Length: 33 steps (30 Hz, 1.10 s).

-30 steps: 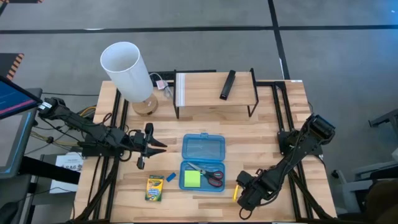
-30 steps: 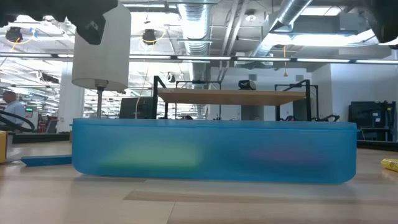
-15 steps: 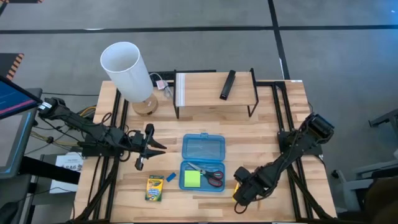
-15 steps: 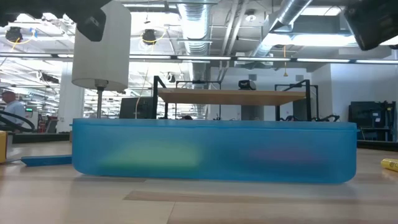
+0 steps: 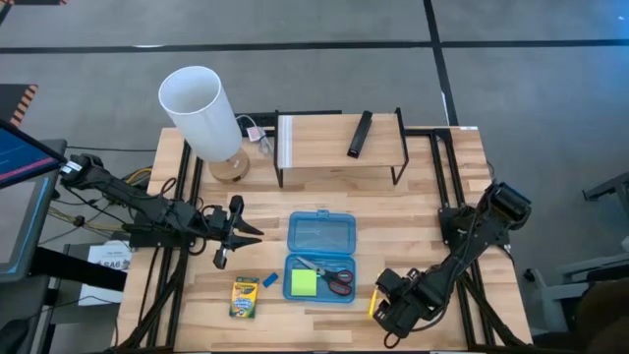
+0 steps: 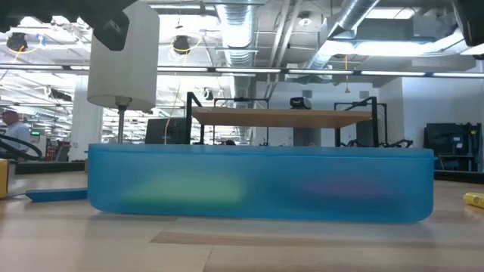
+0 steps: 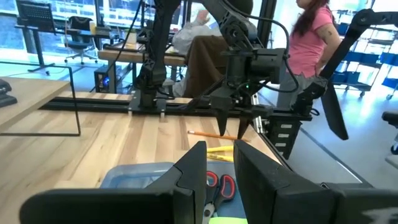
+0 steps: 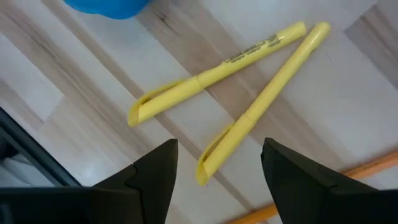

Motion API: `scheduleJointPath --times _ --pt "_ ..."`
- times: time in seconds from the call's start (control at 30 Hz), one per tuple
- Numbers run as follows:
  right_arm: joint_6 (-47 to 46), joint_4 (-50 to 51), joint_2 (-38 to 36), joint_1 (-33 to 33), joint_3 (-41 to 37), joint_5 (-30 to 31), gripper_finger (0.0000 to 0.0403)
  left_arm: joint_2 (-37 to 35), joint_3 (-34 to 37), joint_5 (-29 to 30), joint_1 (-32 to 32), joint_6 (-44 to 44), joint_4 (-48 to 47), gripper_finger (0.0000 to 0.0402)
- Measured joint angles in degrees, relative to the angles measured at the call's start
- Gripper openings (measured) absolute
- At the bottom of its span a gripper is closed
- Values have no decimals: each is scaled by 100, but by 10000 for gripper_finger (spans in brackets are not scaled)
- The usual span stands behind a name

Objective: Pack school essentials
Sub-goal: Put the right yellow pen into the blue supply box

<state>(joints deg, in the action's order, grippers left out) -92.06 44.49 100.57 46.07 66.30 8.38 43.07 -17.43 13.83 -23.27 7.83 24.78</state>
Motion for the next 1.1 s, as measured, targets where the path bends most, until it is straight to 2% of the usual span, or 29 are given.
scheduleJointPath --times 0.2,1.1 --pt "-164 -528 4 10 -412 -20 250 0 0 5 0 18 24 67" --pt "45 -604 7 51 -546 -266 249 4 -2 -295 0 19 484 67"
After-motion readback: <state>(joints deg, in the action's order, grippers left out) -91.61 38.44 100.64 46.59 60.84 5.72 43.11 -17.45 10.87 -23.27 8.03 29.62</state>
